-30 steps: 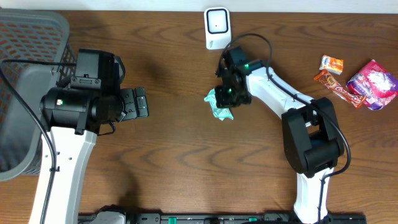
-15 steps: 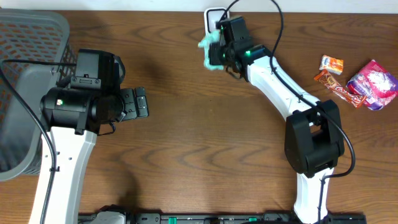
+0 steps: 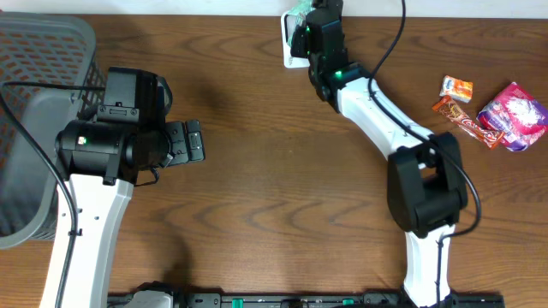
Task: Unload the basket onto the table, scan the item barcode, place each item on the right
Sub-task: 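Hold the green wipes pack up to the scanner with the right gripper, then carry the green wipes pack right and drop it on the pile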
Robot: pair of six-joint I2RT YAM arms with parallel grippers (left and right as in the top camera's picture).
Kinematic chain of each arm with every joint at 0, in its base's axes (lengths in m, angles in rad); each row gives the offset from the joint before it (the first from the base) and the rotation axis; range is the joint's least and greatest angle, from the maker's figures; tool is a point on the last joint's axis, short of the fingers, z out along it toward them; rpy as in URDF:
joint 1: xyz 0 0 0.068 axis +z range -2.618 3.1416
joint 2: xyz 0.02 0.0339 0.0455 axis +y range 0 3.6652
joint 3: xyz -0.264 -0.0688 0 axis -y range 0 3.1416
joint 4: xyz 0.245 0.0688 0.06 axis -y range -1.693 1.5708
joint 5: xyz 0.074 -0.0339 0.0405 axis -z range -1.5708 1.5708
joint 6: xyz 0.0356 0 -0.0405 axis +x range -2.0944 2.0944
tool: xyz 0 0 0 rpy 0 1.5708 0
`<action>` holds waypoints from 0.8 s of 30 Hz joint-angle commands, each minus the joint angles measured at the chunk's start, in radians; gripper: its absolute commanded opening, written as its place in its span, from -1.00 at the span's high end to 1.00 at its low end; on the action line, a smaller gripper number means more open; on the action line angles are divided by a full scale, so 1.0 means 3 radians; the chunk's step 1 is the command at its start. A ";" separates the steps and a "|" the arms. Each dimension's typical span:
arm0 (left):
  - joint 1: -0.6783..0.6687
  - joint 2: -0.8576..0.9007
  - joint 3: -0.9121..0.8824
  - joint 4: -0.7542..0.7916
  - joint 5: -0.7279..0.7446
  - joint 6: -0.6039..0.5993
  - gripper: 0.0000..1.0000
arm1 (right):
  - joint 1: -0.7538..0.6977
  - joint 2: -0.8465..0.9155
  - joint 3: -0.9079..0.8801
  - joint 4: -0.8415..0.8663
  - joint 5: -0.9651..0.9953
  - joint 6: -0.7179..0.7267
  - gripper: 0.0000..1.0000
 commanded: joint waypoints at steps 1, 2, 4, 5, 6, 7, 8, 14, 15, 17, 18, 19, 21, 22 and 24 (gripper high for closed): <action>0.0018 0.0010 0.0017 -0.0009 -0.0029 -0.0019 -0.96 | -0.0031 0.0192 0.0056 0.0031 0.0300 0.0084 0.98; 0.0018 0.0010 0.0017 -0.0009 -0.0029 -0.0019 -0.96 | -0.0042 0.0192 0.0056 0.0028 0.0333 0.0083 0.98; 0.0018 0.0010 0.0017 -0.0009 -0.0029 -0.0018 -0.96 | -0.0078 0.0191 0.0056 0.0028 0.0336 0.0083 0.98; 0.0018 0.0010 0.0017 -0.0009 -0.0029 -0.0019 -0.96 | -0.0094 0.0189 0.0061 0.0029 0.0320 0.0083 0.98; 0.0018 0.0010 0.0017 -0.0009 -0.0029 -0.0019 -0.95 | -0.0111 0.0189 0.0069 0.0031 0.0312 0.0083 0.98; 0.0018 0.0010 0.0017 -0.0009 -0.0029 -0.0018 -0.95 | -0.0134 0.0189 0.0074 0.0043 0.0312 0.0084 0.98; 0.0018 0.0010 0.0017 -0.0009 -0.0029 -0.0018 -0.95 | -0.0142 0.0191 0.0074 0.0052 0.0309 0.0084 0.98; 0.0018 0.0010 0.0017 -0.0009 -0.0029 -0.0019 -0.96 | -0.0137 0.0191 0.0074 0.0058 0.0205 0.0084 0.98; 0.0018 0.0010 0.0017 -0.0009 -0.0029 -0.0018 -0.96 | -0.0135 0.0191 0.0074 0.0055 0.0201 0.0084 0.98; 0.0018 0.0010 0.0017 -0.0009 -0.0029 -0.0019 -0.96 | -0.0140 0.0188 0.0074 0.0052 0.0205 0.0083 0.98; 0.0018 0.0010 0.0017 -0.0009 -0.0029 -0.0019 -0.96 | -0.0161 0.0169 0.0076 0.0032 0.0203 0.0084 0.98; 0.0018 0.0010 0.0017 -0.0009 -0.0029 -0.0019 -0.96 | -0.0186 0.0145 0.0079 -0.0009 0.0206 0.0084 0.98; 0.0018 0.0010 0.0017 -0.0009 -0.0029 -0.0019 -0.96 | -0.0264 0.0074 0.0079 -0.0112 0.0230 0.0083 0.98; 0.0018 0.0010 0.0017 -0.0009 -0.0029 -0.0019 -0.96 | -0.0324 0.0020 0.0079 -0.0206 0.0286 0.0083 0.98; 0.0018 0.0010 0.0017 -0.0009 -0.0029 -0.0019 -0.95 | -0.0460 -0.0098 0.0079 -0.0446 0.0469 0.0083 0.98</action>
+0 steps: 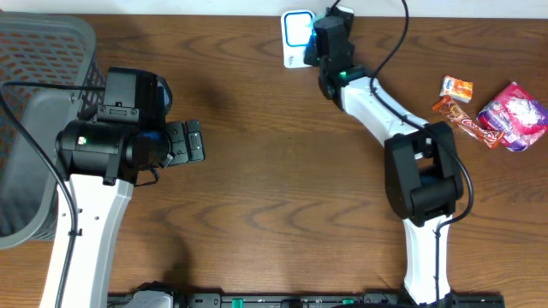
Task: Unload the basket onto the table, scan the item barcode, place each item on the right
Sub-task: 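Carry the green wipes pack right and drop it on the pile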
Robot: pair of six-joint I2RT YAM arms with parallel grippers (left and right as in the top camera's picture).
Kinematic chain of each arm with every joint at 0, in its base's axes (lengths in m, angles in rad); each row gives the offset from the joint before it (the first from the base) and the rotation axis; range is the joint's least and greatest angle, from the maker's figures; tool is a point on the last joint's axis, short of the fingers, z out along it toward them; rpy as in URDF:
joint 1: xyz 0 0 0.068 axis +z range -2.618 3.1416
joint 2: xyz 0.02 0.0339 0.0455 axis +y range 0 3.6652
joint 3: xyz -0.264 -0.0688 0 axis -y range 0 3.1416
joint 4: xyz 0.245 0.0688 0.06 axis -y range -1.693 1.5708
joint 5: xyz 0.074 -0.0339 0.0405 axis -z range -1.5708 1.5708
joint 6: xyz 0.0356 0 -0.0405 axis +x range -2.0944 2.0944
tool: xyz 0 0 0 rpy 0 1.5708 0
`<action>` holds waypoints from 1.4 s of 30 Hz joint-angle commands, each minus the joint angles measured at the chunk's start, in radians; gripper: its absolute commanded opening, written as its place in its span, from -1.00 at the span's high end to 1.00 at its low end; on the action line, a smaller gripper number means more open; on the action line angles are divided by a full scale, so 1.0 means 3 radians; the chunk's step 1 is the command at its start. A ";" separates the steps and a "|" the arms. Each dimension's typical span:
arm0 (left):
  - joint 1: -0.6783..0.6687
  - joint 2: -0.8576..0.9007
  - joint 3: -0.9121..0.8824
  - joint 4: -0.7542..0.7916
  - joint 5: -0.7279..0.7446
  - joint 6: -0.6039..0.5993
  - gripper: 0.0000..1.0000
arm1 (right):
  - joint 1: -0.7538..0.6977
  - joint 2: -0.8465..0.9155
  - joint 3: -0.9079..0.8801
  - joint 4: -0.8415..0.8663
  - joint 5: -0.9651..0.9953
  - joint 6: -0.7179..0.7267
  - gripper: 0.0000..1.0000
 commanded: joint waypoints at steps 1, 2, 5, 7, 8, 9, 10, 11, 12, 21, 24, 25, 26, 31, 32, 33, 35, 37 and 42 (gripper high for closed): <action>0.0018 0.0010 0.0017 -0.0009 -0.0029 -0.0019 -0.96 | -0.0324 -0.0380 0.0078 -0.0315 0.0384 0.0009 0.98; 0.0018 0.0010 0.0017 -0.0009 -0.0029 -0.0019 -0.96 | -0.0413 -0.0453 0.0078 -0.0460 0.0486 -0.0083 0.98; 0.0018 0.0010 0.0017 -0.0009 -0.0029 -0.0018 -0.96 | -0.0673 -0.0629 0.0078 -0.0865 0.0785 -0.0482 0.98; 0.0018 0.0010 0.0017 -0.0009 -0.0029 -0.0019 -0.95 | -0.0837 -0.0704 0.0078 -0.1104 0.0946 -0.0785 0.98; 0.0018 0.0010 0.0017 -0.0009 -0.0029 -0.0018 -0.96 | -0.0912 -0.0724 0.0078 -0.1217 0.0993 -0.0931 0.98; 0.0018 0.0010 0.0017 -0.0009 -0.0029 -0.0019 -0.96 | -0.1010 -0.0739 0.0078 -0.1359 0.1019 -0.1097 0.98; 0.0018 0.0010 0.0017 -0.0009 -0.0029 -0.0019 -0.96 | -0.1099 -0.0738 0.0078 -0.1490 0.1022 -0.1232 0.98; 0.0018 0.0010 0.0017 -0.0009 -0.0029 -0.0019 -0.95 | -0.1181 -0.0736 0.0078 -0.1612 0.1020 -0.1321 0.98; 0.0018 0.0010 0.0017 -0.0009 -0.0029 -0.0018 -0.96 | -0.1256 -0.0725 0.0076 -0.1719 0.1021 -0.1358 0.98; 0.0018 0.0010 0.0017 -0.0009 -0.0029 -0.0019 -0.96 | -0.1798 -0.0642 -0.0142 -0.2069 0.0866 -0.1363 0.15; 0.0018 0.0010 0.0017 -0.0009 -0.0029 -0.0018 -0.96 | -0.1910 -0.0642 -0.0151 -0.2121 0.0797 -0.1362 -0.98; 0.0018 0.0010 0.0017 -0.0009 -0.0029 -0.0018 -0.96 | -0.1923 -0.0645 -0.0150 -0.2150 0.0801 -0.1362 -0.98; 0.0018 0.0010 0.0017 -0.0009 -0.0029 -0.0019 -0.96 | -0.1928 -0.0656 -0.0150 -0.2176 0.0811 -0.1362 -0.99; 0.0018 0.0010 0.0017 -0.0009 -0.0029 -0.0019 -0.96 | -0.1901 -0.0834 -0.0148 -0.2303 0.0807 -0.1241 -0.98; 0.0018 0.0010 0.0017 -0.0009 -0.0029 -0.0019 -0.95 | -0.1887 -0.0904 -0.0148 -0.2324 0.0807 -0.1185 -0.98; 0.0018 0.0010 0.0017 -0.0009 -0.0029 -0.0019 -0.96 | -0.1871 -0.0988 -0.0148 -0.2352 0.0807 -0.1137 -0.99; 0.0018 0.0010 0.0017 -0.0009 -0.0029 -0.0019 -0.96 | -0.1822 -0.1208 -0.0148 -0.2419 0.0767 -0.1019 -0.99; 0.0018 0.0010 0.0017 -0.0009 -0.0029 -0.0019 -0.96 | -0.1766 -0.1457 -0.0148 -0.2529 0.0572 -0.0974 -0.98; 0.0018 0.0010 0.0017 -0.0009 -0.0029 -0.0019 -0.96 | -0.1648 -0.2083 -0.0148 -0.2892 -0.0356 -0.0963 -0.98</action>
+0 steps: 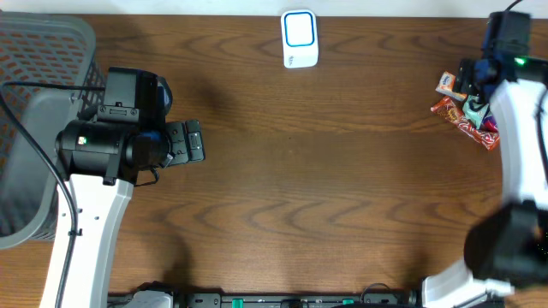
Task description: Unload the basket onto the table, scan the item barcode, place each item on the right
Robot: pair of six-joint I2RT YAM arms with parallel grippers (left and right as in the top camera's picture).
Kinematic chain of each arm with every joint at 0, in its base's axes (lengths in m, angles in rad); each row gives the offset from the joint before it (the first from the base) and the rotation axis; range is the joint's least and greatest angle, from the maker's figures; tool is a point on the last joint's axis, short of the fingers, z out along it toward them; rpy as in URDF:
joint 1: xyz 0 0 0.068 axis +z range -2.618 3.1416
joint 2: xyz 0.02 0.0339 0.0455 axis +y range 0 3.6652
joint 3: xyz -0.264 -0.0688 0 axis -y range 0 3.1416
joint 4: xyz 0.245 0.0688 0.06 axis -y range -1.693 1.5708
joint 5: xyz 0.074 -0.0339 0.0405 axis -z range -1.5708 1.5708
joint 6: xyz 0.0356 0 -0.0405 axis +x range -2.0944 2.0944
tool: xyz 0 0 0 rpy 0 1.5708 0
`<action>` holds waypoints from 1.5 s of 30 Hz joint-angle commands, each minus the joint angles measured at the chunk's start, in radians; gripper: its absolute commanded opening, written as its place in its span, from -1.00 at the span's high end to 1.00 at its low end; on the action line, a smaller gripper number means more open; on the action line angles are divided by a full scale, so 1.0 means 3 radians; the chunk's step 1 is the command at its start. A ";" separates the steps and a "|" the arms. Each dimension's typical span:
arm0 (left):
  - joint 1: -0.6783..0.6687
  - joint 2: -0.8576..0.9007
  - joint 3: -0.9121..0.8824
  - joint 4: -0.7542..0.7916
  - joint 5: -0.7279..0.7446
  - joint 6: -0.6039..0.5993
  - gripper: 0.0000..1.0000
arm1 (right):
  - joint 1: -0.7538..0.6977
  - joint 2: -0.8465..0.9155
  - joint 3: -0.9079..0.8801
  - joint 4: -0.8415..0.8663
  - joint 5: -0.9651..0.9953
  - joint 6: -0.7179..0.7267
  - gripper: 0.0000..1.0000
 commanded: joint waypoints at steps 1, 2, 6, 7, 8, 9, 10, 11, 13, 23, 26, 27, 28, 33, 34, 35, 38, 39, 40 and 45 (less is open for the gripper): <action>0.0018 0.0010 0.0018 -0.0006 -0.0029 -0.0019 -0.95 | 0.0097 -0.0537 0.0041 -0.0223 -0.0879 0.0145 -0.98; 0.0018 0.0010 0.0018 -0.0008 -0.0029 -0.0018 -0.96 | 0.0112 -0.0652 0.0041 -0.0323 -0.1055 0.0188 -0.98; 0.0018 0.0010 0.0018 -0.0008 -0.0029 -0.0019 -0.96 | 0.0202 -0.1068 0.0017 -0.0776 -0.1368 0.0216 -0.98; 0.0018 0.0010 0.0018 -0.0008 -0.0029 -0.0019 -0.96 | 0.0230 -0.1153 -0.0004 -0.0855 -0.1378 0.0223 -0.98; 0.0018 0.0010 0.0018 -0.0008 -0.0029 -0.0019 -0.96 | 0.0272 -0.1261 -0.0046 -0.0927 -0.1380 0.0228 -0.99; 0.0018 0.0010 0.0018 -0.0008 -0.0029 -0.0019 -0.96 | 0.0310 -0.1354 -0.0098 -0.0973 -0.1380 0.0226 -0.99; 0.0018 0.0010 0.0018 -0.0008 -0.0029 -0.0018 -0.96 | 0.0357 -0.1467 -0.0179 -0.1010 -0.1381 0.0226 -0.99; 0.0018 0.0010 0.0018 -0.0008 -0.0029 -0.0019 -0.96 | 0.0412 -0.1589 -0.0289 -0.1019 -0.1392 0.0226 -0.99; 0.0018 0.0010 0.0018 -0.0008 -0.0029 -0.0019 -0.95 | 0.0523 -0.1836 -0.0551 -0.1002 -0.1404 0.0226 -0.99; 0.0018 0.0010 0.0018 -0.0008 -0.0029 -0.0019 -0.95 | 0.0847 -0.2787 -0.1715 -0.0867 -0.1865 0.0338 -0.99; 0.0018 0.0010 0.0018 -0.0008 -0.0029 -0.0018 -0.96 | 0.0847 -0.2885 -0.1873 -0.0916 -0.1864 0.0338 -0.98; 0.0018 0.0010 0.0018 -0.0008 -0.0029 -0.0019 -0.96 | 0.0847 -0.2890 -0.1901 -0.0946 -0.1864 0.0337 -0.99; 0.0018 0.0010 0.0018 -0.0008 -0.0029 -0.0019 -0.96 | 0.0847 -0.2889 -0.1918 -0.0978 -0.1864 0.0337 -0.99; 0.0018 0.0010 0.0018 -0.0008 -0.0029 -0.0019 -0.95 | 0.0847 -0.2886 -0.1961 -0.1102 -0.1864 0.0337 -0.99; 0.0018 0.0010 0.0018 -0.0008 -0.0029 -0.0019 -0.96 | 0.0847 -0.2886 -0.1961 -0.1115 -0.1864 0.0337 -0.98; 0.0018 0.0010 0.0018 -0.0008 -0.0029 -0.0018 -0.96 | 0.0847 -0.2886 -0.1961 -0.1113 -0.1863 0.0337 -0.99; 0.0018 0.0010 0.0018 -0.0008 -0.0029 -0.0019 -0.96 | 0.0847 -0.2886 -0.1961 -0.1114 -0.1863 0.0337 -0.98; 0.0018 0.0010 0.0018 -0.0008 -0.0029 -0.0019 -0.96 | 0.0847 -0.2886 -0.1961 -0.1113 -0.1863 0.0337 -0.99; 0.0018 0.0010 0.0018 -0.0008 -0.0029 -0.0019 -0.96 | 0.0847 -0.2886 -0.1961 -0.1113 -0.1864 0.0337 -0.99; 0.0018 0.0010 0.0018 -0.0006 -0.0029 -0.0019 -0.95 | 0.0847 -0.2888 -0.1961 -0.1202 -0.1863 0.0324 -0.99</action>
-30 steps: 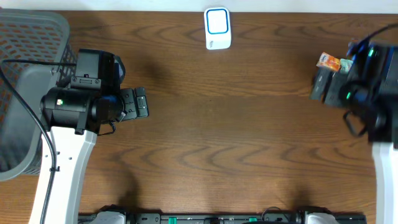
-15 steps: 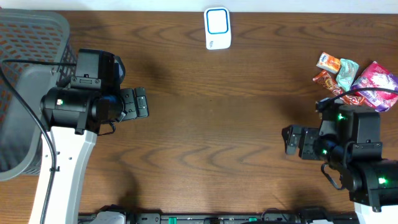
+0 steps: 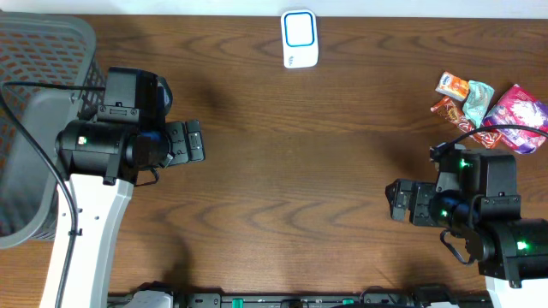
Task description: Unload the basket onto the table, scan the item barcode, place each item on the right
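The white barcode scanner with a blue-framed window lies at the table's far edge, nothing over it. A teal-green packet rests at the far right among other snack packs. My right gripper is low at the front right, pointing left, fingers apart and empty, well short of the packet. At mid-left, my left gripper points right, also open and empty.
A grey mesh basket fills the left edge, partly under the left arm. Beside the teal packet lie an orange packet, a red wrapper and a pink-purple bag. Brown wooden tabletop lies between the arms.
The right arm was over the snack pile at the far right; now it is drawn back to the front right. The teal-green packet now shows lying in the pile. The left arm is unchanged.
My right gripper first held a green packet over the scanner at the far edge. Then it sat just right of the scanner. Later it was above the pile at the far right. Now the packet lies there and the gripper is back, empty.
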Robot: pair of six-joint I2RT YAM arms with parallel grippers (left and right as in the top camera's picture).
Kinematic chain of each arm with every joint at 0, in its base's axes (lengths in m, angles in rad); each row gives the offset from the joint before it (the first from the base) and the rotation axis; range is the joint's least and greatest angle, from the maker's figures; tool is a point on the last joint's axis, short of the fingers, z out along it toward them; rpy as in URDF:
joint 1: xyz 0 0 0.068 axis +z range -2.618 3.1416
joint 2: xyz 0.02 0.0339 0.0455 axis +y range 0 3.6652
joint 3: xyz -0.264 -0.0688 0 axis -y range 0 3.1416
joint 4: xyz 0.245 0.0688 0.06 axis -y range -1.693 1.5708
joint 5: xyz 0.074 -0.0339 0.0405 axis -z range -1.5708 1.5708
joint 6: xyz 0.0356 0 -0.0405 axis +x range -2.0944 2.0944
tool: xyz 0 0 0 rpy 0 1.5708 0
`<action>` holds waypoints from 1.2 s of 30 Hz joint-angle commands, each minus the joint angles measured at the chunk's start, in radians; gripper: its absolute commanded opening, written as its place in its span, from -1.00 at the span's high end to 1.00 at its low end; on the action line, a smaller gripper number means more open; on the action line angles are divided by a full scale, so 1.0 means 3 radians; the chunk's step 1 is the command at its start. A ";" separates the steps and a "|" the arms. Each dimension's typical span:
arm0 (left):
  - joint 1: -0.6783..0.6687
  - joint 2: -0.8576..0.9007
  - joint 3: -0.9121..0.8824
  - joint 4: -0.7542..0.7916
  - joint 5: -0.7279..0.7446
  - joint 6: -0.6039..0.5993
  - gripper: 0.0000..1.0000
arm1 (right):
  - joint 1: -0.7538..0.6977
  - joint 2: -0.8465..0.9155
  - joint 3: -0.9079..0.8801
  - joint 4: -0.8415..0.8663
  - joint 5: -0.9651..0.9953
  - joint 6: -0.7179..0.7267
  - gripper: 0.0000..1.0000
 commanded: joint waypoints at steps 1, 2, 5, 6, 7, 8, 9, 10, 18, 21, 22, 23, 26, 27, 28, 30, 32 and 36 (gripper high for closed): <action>0.0018 0.0010 0.0018 -0.0009 -0.0029 -0.0019 -0.95 | 0.0029 -0.0017 -0.0013 -0.0061 -0.0028 0.0027 -0.99; 0.0018 0.0010 0.0018 -0.0009 -0.0029 -0.0019 -0.96 | 0.0029 -0.0017 -0.0013 -0.0070 -0.0028 0.0025 -0.99; 0.0018 0.0010 0.0018 -0.0009 -0.0029 -0.0019 -0.96 | 0.0029 -0.0017 -0.0013 -0.0072 -0.0028 0.0025 -0.98; 0.0018 0.0010 0.0018 -0.0009 -0.0029 -0.0019 -0.95 | 0.0029 -0.0017 -0.0013 -0.0072 -0.0028 0.0025 -0.98; 0.0018 0.0010 0.0018 -0.0009 -0.0029 -0.0019 -0.95 | 0.0029 -0.0017 -0.0013 -0.0075 -0.0028 0.0025 -0.98; 0.0018 0.0010 0.0018 -0.0009 -0.0029 -0.0019 -0.96 | 0.0029 -0.0018 -0.0013 -0.0074 -0.0010 0.0023 -0.99; 0.0018 0.0010 0.0018 -0.0009 -0.0029 -0.0019 -0.96 | 0.0029 -0.0017 -0.0013 -0.0072 0.0006 0.0023 -0.99; 0.0018 0.0010 0.0018 -0.0009 -0.0029 -0.0018 -0.96 | 0.0029 -0.0017 -0.0013 -0.0057 0.0009 0.0024 -0.98; 0.0018 0.0010 0.0018 -0.0009 -0.0029 -0.0019 -0.96 | 0.0029 -0.0028 -0.0312 0.0476 -0.0005 -0.0220 -0.98; 0.0018 0.0010 0.0018 -0.0009 -0.0029 -0.0019 -0.96 | 0.0029 -0.0160 -0.0543 0.0776 -0.0005 -0.0242 -0.99; 0.0018 0.0010 0.0018 -0.0009 -0.0029 -0.0018 -0.96 | 0.0029 -0.0251 -0.0657 0.0905 -0.0006 -0.0242 -0.99; 0.0018 0.0010 0.0018 -0.0009 -0.0029 -0.0019 -0.96 | 0.0029 -0.0322 -0.0750 0.1008 -0.0031 -0.0249 -0.99; 0.0018 0.0010 0.0018 -0.0009 -0.0029 -0.0019 -0.96 | 0.0029 -0.0571 -0.1033 0.1371 -0.0338 -0.0561 -0.98; 0.0018 0.0010 0.0018 -0.0009 -0.0029 -0.0019 -0.96 | 0.0029 -0.0660 -0.1119 0.1503 -0.0449 -0.0659 -0.99; 0.0018 0.0010 0.0018 -0.0009 -0.0029 -0.0019 -0.96 | 0.0029 -0.0771 -0.1219 0.1656 -0.0559 -0.0752 -0.99; 0.0018 0.0010 0.0018 -0.0009 -0.0029 -0.0019 -0.96 | 0.0029 -0.0978 -0.1386 0.1895 -0.0666 -0.0824 -0.99; 0.0018 0.0010 0.0018 -0.0009 -0.0029 -0.0018 -0.95 | 0.0029 -0.1172 -0.1532 0.2082 -0.0678 -0.0823 -0.99; 0.0018 0.0010 0.0018 -0.0009 -0.0029 -0.0019 -0.95 | 0.0029 -0.1485 -0.1835 0.2533 -0.0679 -0.0811 -0.99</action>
